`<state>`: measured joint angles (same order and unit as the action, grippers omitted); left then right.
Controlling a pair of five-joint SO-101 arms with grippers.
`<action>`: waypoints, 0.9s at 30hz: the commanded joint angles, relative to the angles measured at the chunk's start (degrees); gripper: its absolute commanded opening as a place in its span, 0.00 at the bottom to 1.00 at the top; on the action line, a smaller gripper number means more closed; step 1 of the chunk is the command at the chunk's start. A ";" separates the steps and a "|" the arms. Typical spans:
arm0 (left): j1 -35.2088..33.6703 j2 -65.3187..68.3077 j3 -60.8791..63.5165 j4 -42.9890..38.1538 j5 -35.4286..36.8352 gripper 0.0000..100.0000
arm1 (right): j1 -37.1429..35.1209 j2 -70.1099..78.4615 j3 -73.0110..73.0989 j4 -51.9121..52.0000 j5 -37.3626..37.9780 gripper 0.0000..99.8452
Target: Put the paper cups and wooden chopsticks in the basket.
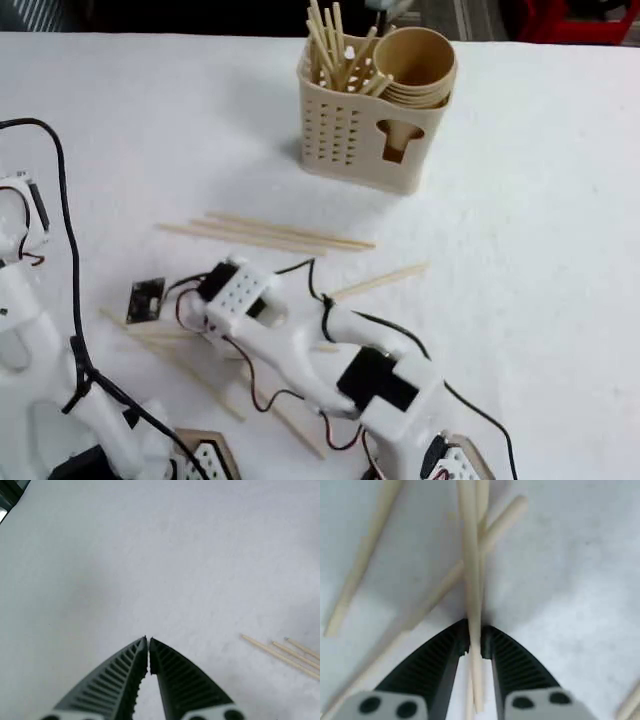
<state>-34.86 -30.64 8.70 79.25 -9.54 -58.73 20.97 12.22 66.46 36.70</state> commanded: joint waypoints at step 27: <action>-0.04 -1.19 -0.53 0.79 0.79 0.03 | 26.42 -39.25 -3.60 10.07 0.35 0.02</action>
<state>-34.86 -30.64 8.70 79.69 -9.45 -35.87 -12.44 12.13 77.36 37.49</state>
